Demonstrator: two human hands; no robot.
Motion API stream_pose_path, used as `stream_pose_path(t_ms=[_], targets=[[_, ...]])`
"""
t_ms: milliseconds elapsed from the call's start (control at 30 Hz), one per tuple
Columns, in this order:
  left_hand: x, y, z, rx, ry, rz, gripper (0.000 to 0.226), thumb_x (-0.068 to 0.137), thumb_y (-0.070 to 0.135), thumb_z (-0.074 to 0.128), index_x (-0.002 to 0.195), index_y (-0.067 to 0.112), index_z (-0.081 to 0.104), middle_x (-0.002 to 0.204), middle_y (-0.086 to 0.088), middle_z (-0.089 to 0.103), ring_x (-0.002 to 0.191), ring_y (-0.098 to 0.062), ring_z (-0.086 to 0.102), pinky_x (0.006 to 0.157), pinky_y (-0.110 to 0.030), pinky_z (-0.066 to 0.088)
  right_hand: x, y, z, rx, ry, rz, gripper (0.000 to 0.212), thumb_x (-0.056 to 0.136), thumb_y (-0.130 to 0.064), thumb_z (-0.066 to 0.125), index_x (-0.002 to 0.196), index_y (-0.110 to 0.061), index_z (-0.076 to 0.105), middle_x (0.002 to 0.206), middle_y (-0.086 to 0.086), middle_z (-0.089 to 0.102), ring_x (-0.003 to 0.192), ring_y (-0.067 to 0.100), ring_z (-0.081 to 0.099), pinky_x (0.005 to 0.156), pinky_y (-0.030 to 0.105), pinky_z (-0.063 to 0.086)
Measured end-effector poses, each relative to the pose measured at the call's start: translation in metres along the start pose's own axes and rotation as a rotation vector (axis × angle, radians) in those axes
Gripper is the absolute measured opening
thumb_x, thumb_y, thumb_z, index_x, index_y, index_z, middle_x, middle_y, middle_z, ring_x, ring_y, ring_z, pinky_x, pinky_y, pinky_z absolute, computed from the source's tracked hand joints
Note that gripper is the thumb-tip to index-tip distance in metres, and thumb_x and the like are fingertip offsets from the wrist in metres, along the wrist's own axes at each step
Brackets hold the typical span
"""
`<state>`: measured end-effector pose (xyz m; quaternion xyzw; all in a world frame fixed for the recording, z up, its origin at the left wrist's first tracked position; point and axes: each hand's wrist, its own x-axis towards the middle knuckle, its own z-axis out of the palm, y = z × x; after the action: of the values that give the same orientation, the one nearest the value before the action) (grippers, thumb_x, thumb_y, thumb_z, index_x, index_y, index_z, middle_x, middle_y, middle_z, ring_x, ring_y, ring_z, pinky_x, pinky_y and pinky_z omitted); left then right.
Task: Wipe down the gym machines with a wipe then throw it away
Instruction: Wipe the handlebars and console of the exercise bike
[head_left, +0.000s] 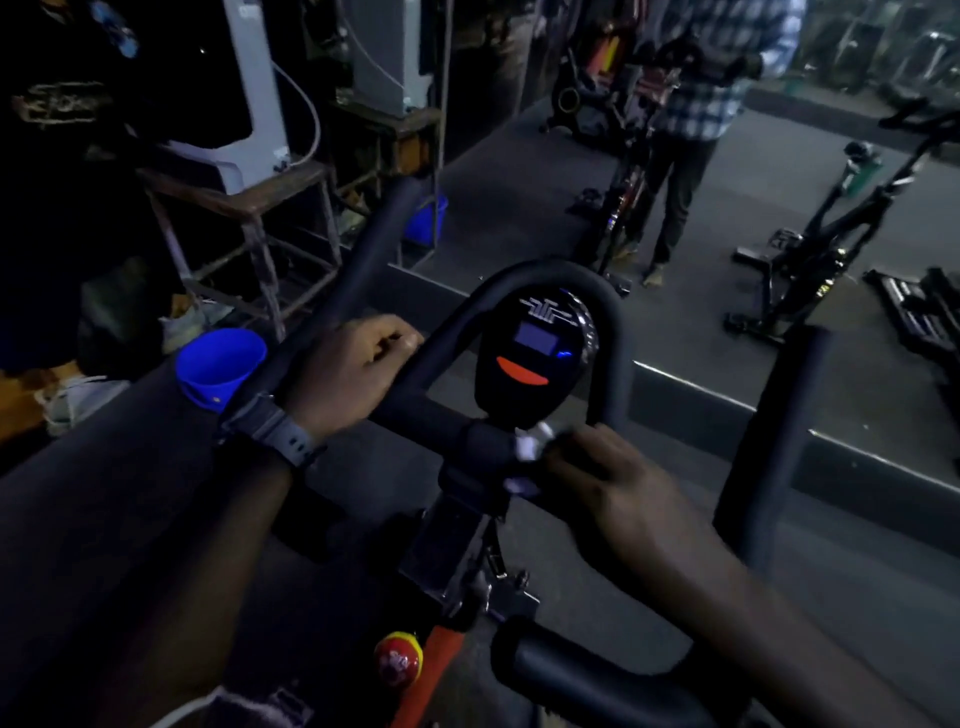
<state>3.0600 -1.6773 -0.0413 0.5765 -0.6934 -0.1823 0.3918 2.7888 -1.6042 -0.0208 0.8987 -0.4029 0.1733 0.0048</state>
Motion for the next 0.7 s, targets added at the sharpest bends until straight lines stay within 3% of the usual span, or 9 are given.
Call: stream_pose_path(t_ms=[67,167,233,333,433,533,600,700], targets=[[-0.001,0.001,0.0,0.018,-0.018,-0.007,0.028,0.093,0.034,0.046,0.088,0.017,0.067,0.081,0.006,0.068,0.077,-0.009,0.063,0.07,-0.034,0.048,0.019,-0.006,0.002,0.022,0.094,-0.036,0.018,0.082,-0.014,0.077,0.097,-0.016,0.067,0.095,0.002,0.056,0.087,0.021,0.055,0.065,0.028,0.05],[-0.003,0.0,-0.003,0.009,-0.007,-0.01,0.032,0.095,0.034,0.046,0.091,0.013,0.07,0.083,0.0,0.07,0.079,-0.014,0.065,0.073,-0.039,0.049,-0.016,0.005,-0.01,0.069,0.062,-0.02,0.021,0.087,-0.023,0.071,0.107,-0.021,0.068,0.097,-0.002,0.058,0.087,0.015,0.058,0.07,0.02,0.045],[-0.004,0.0,-0.002,-0.013,0.001,0.006,0.029,0.096,0.033,0.048,0.089,0.015,0.069,0.082,0.004,0.07,0.077,-0.009,0.064,0.071,-0.032,0.048,-0.056,0.037,-0.002,0.063,0.057,0.03,0.026,0.089,-0.028,0.07,0.114,-0.031,0.068,0.101,-0.006,0.063,0.087,0.011,0.064,0.072,0.025,0.054],[-0.003,0.006,0.002,0.003,0.057,0.028,0.022,0.093,0.036,0.051,0.084,0.022,0.066,0.074,0.017,0.063,0.067,0.002,0.058,0.062,-0.02,0.042,-0.07,0.063,0.023,0.057,0.045,0.094,0.035,0.098,-0.041,0.055,0.132,-0.045,0.049,0.104,-0.005,0.065,0.091,0.011,0.063,0.074,0.041,0.057],[0.001,0.018,0.01,0.072,0.135,0.091,0.017,0.093,0.026,0.06,0.087,0.012,0.067,0.072,0.014,0.058,0.064,0.0,0.054,0.062,-0.029,0.046,-0.034,0.014,0.024,0.032,0.084,-0.008,0.022,0.096,-0.023,0.051,0.115,-0.025,0.063,0.101,0.002,0.062,0.087,0.021,0.064,0.066,0.032,0.056],[0.001,0.035,0.016,0.2,0.214,0.166,0.016,0.086,0.02,0.07,0.098,0.009,0.067,0.092,-0.001,0.062,0.08,-0.017,0.061,0.072,-0.035,0.053,0.016,-0.034,0.011,0.04,0.123,-0.09,0.024,0.092,-0.023,0.047,0.102,-0.013,0.067,0.094,0.005,0.059,0.083,0.023,0.058,0.053,0.03,0.05],[-0.003,0.041,0.018,0.228,0.244,0.232,0.015,0.084,0.019,0.07,0.096,0.01,0.069,0.094,-0.004,0.061,0.086,-0.021,0.059,0.074,-0.036,0.051,0.023,-0.031,0.013,0.038,0.137,-0.06,0.022,0.092,-0.021,0.052,0.106,-0.012,0.066,0.098,0.006,0.058,0.087,0.024,0.056,0.057,0.033,0.051],[-0.016,0.047,0.021,0.131,0.235,0.291,0.01,0.088,0.015,0.062,0.09,0.008,0.069,0.087,-0.003,0.062,0.077,-0.018,0.058,0.068,-0.035,0.048,0.001,-0.01,0.002,0.057,0.103,-0.065,0.02,0.089,-0.015,0.064,0.109,-0.016,0.069,0.1,0.004,0.062,0.089,0.024,0.062,0.064,0.033,0.054]])
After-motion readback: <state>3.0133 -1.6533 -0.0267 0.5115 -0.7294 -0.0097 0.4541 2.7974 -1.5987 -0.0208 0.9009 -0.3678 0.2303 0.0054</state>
